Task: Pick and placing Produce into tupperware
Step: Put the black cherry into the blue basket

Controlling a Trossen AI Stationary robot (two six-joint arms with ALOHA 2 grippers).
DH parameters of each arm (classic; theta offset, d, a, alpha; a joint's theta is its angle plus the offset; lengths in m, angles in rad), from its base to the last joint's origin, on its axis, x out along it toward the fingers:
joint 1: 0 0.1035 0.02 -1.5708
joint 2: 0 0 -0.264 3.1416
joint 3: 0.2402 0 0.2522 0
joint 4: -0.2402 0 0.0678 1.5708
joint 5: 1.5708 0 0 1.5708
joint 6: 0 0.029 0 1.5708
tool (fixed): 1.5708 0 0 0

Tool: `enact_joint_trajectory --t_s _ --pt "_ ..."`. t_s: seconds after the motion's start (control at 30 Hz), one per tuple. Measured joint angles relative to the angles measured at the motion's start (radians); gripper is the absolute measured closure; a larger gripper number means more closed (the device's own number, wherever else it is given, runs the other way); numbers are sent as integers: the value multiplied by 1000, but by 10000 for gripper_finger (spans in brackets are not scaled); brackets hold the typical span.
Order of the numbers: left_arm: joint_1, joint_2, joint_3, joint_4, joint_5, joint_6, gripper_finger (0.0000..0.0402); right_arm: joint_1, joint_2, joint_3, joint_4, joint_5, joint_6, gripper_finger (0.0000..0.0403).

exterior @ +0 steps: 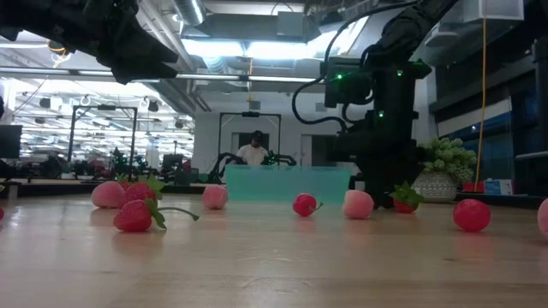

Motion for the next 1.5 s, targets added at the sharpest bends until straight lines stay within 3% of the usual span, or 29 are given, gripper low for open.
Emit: enact_joint_trajectory --t_s 0.5,1.0,1.5 --pt "0 0 0 0 0 0 156 -4 0 -1 5 19 3 282" --pt "0 0 0 0 0 -1 156 -5 -6 57 11 22 -116 285" --pt "0 0 0 1 0 -2 156 -105 -8 364 30 18 -349 282"
